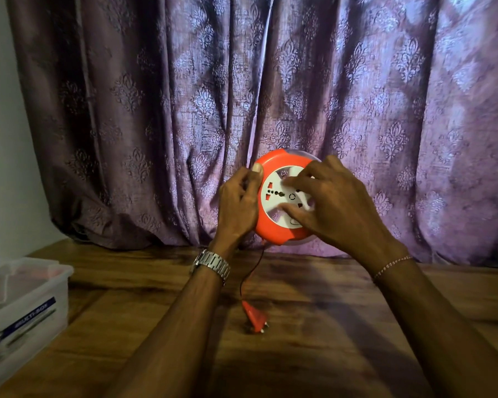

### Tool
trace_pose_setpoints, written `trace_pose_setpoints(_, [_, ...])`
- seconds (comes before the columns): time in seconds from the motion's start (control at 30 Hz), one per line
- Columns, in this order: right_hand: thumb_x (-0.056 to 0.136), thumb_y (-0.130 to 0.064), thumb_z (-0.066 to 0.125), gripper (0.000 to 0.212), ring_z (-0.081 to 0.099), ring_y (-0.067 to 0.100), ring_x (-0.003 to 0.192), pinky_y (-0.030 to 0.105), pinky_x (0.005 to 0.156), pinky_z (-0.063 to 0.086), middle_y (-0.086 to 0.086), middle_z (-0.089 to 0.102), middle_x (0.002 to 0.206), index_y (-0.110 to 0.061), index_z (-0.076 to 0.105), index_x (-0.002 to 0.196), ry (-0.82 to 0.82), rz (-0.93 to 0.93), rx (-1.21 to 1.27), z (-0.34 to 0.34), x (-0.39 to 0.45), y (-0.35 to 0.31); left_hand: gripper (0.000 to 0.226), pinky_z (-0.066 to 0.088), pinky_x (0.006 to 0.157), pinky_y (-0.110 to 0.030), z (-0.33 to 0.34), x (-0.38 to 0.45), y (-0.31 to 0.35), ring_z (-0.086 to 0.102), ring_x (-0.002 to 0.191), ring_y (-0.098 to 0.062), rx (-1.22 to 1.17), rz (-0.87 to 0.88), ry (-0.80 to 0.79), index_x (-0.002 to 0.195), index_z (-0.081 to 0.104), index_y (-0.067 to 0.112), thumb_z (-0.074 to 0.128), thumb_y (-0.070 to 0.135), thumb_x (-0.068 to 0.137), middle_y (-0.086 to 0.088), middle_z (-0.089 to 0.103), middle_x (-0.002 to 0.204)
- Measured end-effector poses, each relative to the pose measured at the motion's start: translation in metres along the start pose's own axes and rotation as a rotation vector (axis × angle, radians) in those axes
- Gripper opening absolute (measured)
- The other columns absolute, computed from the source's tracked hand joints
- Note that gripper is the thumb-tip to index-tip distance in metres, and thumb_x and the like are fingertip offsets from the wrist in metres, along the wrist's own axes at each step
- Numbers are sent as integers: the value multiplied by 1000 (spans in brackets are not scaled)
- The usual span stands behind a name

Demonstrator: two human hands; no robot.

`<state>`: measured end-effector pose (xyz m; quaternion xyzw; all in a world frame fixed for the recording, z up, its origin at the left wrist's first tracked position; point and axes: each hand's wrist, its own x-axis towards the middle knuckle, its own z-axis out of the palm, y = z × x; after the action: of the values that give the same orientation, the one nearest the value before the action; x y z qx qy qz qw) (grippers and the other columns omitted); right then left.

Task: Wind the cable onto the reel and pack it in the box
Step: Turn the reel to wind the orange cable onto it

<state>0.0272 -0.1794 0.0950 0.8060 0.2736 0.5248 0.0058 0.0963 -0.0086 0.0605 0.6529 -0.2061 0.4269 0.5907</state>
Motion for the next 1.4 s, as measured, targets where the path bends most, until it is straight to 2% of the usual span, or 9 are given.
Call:
trace_pose_setpoints(0.1, [78, -12, 59, 25, 51, 29, 101, 40, 79, 48, 0, 64, 119, -26, 74, 91, -100, -111, 79, -3, 1, 4, 43, 32, 58, -35, -1, 1, -1, 38, 58, -11, 8, -4, 1, 63, 45, 25, 52, 44, 100, 10, 45, 53])
trace_pose_setpoints(0.27, [76, -19, 68, 39, 45, 28, 110, 36, 83, 40, -4, 51, 138, -46, 71, 104, -278, -118, -46, -6, 1, 1, 42, 31, 56, -33, -1, 0, -1, 38, 56, -8, 13, 2, -11, 64, 45, 25, 51, 43, 101, 11, 45, 53])
trace_pose_setpoints(0.57, [81, -39, 26, 51, 48, 31, 98, 40, 72, 36, 1, 55, 123, -57, 58, 116, -229, -39, -167, -6, -2, -4, 42, 35, 53, -31, -2, -1, 2, 44, 57, -5, 34, 13, -16, 62, 45, 26, 53, 43, 99, 9, 51, 54])
trace_pose_setpoints(0.73, [69, -43, 64, 53, 58, 30, 88, 39, 73, 41, 6, 60, 99, -53, 58, 120, -216, 79, -132, -1, -4, -2, 43, 38, 56, -45, 0, -2, 0, 41, 59, -12, 49, 15, -17, 64, 43, 24, 52, 42, 101, 8, 47, 57])
trace_pose_setpoints(0.93, [64, -79, 51, 70, 67, 27, 80, 36, 66, 51, 2, 72, 80, -44, 59, 124, -73, 247, -65, 3, -3, -8, 44, 29, 54, -33, -1, 0, 1, 34, 55, -6, 19, 16, -7, 61, 42, 26, 52, 41, 101, 12, 43, 50])
trace_pose_setpoints(1.07, [72, -62, 66, 56, 54, 32, 90, 43, 75, 46, 8, 65, 91, -27, 68, 117, -11, 115, -20, 5, -2, -2, 44, 31, 53, -30, -1, -1, 0, 35, 52, -2, 37, 10, -11, 61, 42, 27, 52, 41, 102, 14, 46, 50])
trace_pose_setpoints(1.2, [81, -19, 64, 17, 48, 28, 98, 43, 80, 45, 3, 62, 114, -22, 73, 96, -38, -87, 91, 2, 1, 6, 44, 30, 54, -32, -2, 0, 0, 35, 54, -5, 24, -1, -5, 61, 42, 26, 52, 41, 101, 14, 44, 49])
trace_pose_setpoints(1.3, [70, -5, 63, 42, 47, 29, 104, 43, 84, 47, 1, 57, 132, -35, 75, 96, -203, -134, 57, 0, 1, 6, 44, 31, 57, -33, -2, 1, -1, 36, 55, -9, 35, -4, -10, 61, 44, 26, 52, 41, 101, 11, 42, 51])
trace_pose_setpoints(1.4, [73, -16, 69, 42, 45, 29, 108, 41, 85, 42, 1, 54, 135, -44, 72, 104, -280, -127, -40, -1, 0, 2, 41, 31, 55, -32, -2, 0, 1, 37, 54, -7, 46, -2, -25, 60, 51, 35, 52, 42, 101, 12, 46, 49])
